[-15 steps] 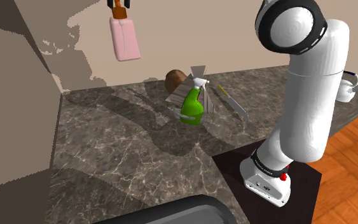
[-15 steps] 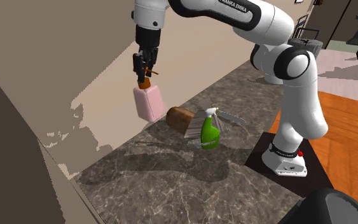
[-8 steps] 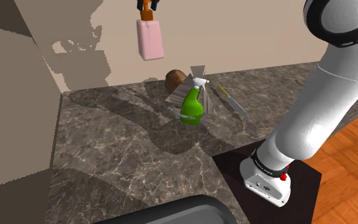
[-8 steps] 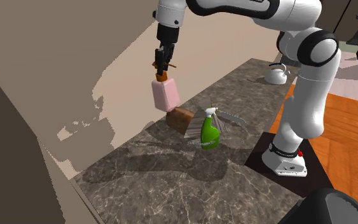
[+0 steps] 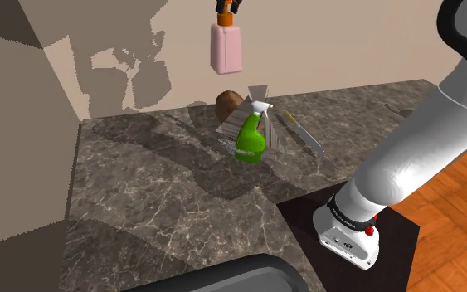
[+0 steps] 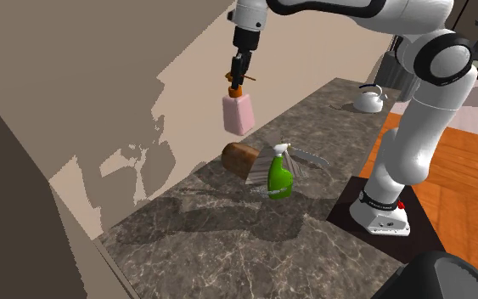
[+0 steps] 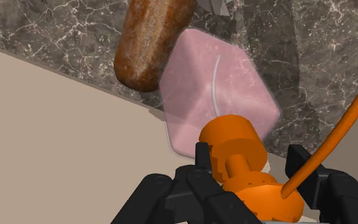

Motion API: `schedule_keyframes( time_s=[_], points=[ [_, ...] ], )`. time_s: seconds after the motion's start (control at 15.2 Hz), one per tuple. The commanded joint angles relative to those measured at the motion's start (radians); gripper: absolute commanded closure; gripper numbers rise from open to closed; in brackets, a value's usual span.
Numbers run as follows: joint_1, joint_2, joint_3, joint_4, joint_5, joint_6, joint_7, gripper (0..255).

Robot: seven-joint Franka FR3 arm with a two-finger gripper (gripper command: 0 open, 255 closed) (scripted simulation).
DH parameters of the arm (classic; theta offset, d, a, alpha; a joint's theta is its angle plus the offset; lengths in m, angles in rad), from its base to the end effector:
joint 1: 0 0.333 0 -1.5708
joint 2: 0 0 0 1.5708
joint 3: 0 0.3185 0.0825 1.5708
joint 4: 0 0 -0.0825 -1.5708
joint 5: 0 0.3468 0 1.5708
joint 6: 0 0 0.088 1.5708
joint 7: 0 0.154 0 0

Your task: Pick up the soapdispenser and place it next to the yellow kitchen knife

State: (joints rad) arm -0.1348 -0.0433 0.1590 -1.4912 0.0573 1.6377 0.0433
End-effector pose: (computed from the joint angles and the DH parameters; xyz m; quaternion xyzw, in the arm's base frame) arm 0.5179 0.0231 0.6444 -0.9952 0.0085 -0.0935 0.0284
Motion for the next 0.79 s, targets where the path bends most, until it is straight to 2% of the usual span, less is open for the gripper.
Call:
schedule_keyframes(
  time_s=[0.0,0.73],
  points=[
    [-0.024,-0.041,-0.028,-0.047,0.015,0.003,-0.054,255],
    [-0.134,-0.139,-0.19,-0.149,0.046,-0.016,-0.324,255]
  ],
)
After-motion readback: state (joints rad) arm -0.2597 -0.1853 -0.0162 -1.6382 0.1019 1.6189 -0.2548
